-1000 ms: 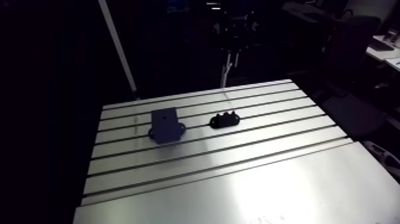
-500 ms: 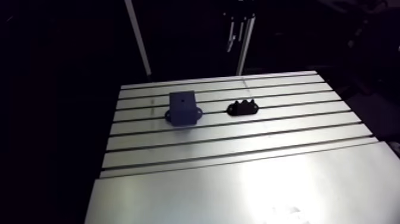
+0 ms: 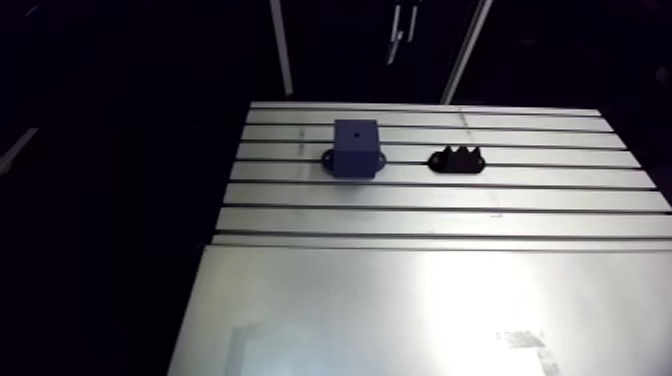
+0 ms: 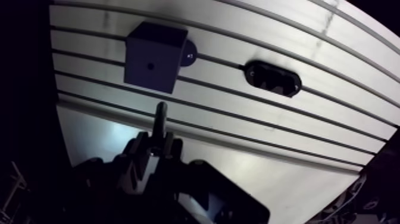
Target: Pick up the M10 bolt and insert it into the hole until fully seated.
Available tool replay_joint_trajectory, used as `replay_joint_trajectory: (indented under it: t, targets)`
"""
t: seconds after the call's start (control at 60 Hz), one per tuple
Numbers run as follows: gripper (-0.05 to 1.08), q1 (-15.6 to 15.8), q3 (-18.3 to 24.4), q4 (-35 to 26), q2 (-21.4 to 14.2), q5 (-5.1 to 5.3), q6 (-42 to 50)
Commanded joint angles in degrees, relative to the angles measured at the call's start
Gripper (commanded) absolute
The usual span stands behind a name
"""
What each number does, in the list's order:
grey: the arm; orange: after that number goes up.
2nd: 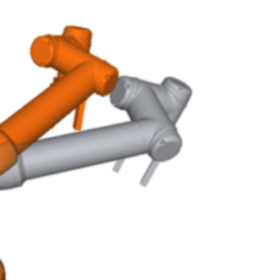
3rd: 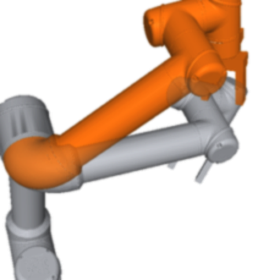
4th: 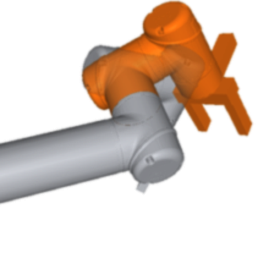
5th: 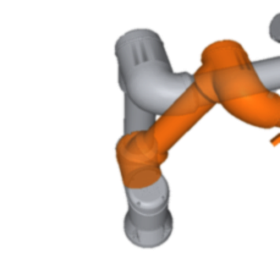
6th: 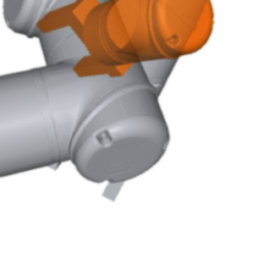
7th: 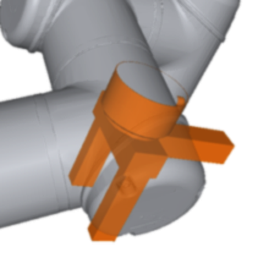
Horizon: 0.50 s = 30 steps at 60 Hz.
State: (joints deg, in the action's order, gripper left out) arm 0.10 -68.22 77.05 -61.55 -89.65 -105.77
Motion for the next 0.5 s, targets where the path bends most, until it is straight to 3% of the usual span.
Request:
replay_joint_trajectory:
  t: [0.017,0.2,0.4,0.5]
  targets:
    - [1.08,5.8,3.5,-3.3,3.7,-1.33,0.1]
    - [1.08,6.1,4.0,-3.9,4.5,-1.76,0.1]
    - [1.08,6.4,4.5,-5.4,5.6,-4.44,0.1]
    - [1.08,6.4,4.7,-5.9,6.0,-4.78,0.1]
